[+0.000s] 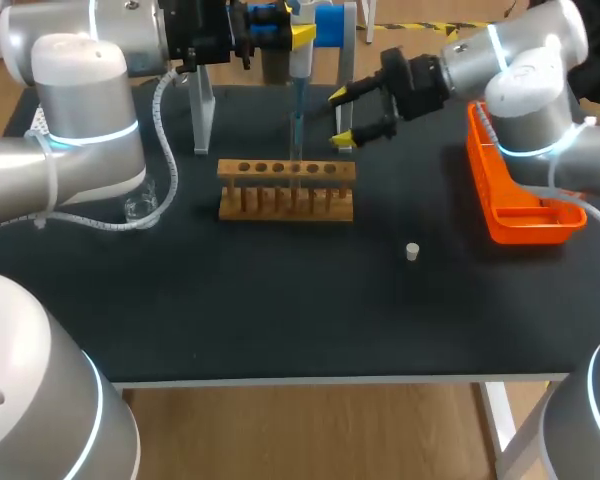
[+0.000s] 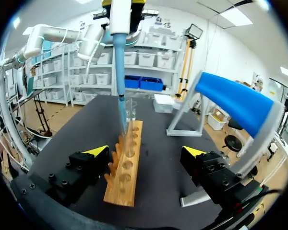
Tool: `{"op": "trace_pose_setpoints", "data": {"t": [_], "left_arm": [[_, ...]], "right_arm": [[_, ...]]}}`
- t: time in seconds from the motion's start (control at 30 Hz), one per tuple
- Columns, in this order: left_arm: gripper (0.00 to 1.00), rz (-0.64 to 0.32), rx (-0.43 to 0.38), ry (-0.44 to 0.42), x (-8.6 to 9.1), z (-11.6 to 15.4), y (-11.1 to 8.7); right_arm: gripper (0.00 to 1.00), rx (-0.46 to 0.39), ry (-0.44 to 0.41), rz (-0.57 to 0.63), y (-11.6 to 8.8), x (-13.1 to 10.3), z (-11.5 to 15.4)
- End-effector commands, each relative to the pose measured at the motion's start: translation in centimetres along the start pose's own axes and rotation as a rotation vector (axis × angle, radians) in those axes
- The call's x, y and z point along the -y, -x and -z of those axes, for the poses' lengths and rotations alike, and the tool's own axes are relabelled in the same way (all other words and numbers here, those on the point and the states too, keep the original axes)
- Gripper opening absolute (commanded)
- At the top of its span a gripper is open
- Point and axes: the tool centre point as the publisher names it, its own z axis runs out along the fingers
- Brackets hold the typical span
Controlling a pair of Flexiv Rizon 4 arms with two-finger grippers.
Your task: Invert the test tube, pick up the pipette, mount the tip to pipette, aspirate from beaker and dispense into the tube, eject the tip, return the pipette, and cap with the stopper.
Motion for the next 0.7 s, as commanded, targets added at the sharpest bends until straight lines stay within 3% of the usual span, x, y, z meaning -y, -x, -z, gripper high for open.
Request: {"op": "trace_pose_setpoints", "data": {"t": [0.03,0.3,0.7], "left_arm": [[0.00,0.000,0.005,-0.001,0.0,-0.1,-0.1],[0.00,0.000,0.005,-0.001,0.0,-0.1,-0.1],[0.00,0.000,0.005,-0.001,0.0,-0.1,-0.1]], "right_arm": [[1.00,0.044,0.024,-0.018,-1.3,-0.5,2.9],[1.00,0.119,0.116,-0.068,-1.6,-3.4,8.0],[1.00,0.174,0.253,-0.106,-1.5,-11.5,13.2]]}}
